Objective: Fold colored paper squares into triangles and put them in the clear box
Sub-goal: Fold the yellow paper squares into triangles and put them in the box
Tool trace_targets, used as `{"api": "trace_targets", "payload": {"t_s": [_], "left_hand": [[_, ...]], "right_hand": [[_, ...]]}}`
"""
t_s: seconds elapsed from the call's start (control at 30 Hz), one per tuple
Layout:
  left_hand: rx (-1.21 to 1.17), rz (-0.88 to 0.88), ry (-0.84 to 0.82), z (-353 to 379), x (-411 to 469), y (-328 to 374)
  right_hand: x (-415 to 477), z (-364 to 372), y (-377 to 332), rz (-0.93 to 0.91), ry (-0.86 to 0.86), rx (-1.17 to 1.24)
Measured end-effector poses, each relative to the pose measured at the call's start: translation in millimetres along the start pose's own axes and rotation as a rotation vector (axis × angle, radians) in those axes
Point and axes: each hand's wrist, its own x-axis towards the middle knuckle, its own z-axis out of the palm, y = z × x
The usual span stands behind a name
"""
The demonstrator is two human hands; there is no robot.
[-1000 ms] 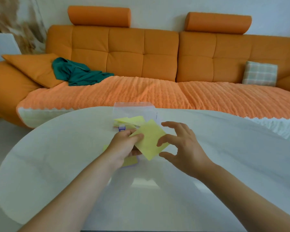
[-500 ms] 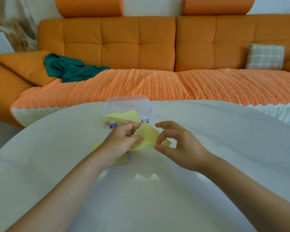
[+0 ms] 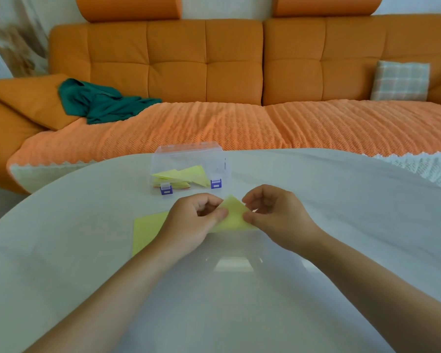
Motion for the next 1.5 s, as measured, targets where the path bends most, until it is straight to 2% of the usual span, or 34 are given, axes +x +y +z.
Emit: {"api": "trace_targets", "payload": {"t_s": [0.23, 0.47, 0.87, 1.03, 1.23, 1.5], "left_hand": [[0.052, 0.028, 0.086, 7, 1, -2], [0.154, 0.116, 0.021, 10, -3, -3], [0.118, 0.109, 0.022, 16, -5, -1], [0.104, 0.072, 0.037, 19, -8, 2], [0.173, 0.11, 0.088, 25, -10, 3], [0.194, 0.13, 0.084, 26, -9, 1]], "right_hand": [[-1, 3, 1, 0.087, -0.062, -0.008], [-1, 4, 4, 0.066, -0.035, -0.006], [0, 3, 8, 0.012, 0.019, -0.066], [-5, 6, 5, -0.053, 0.071, -0.248], [-14, 12, -3, -0.154, -0.002, -0.438], [-13, 10, -4, -0.129, -0.019, -0.411]]}}
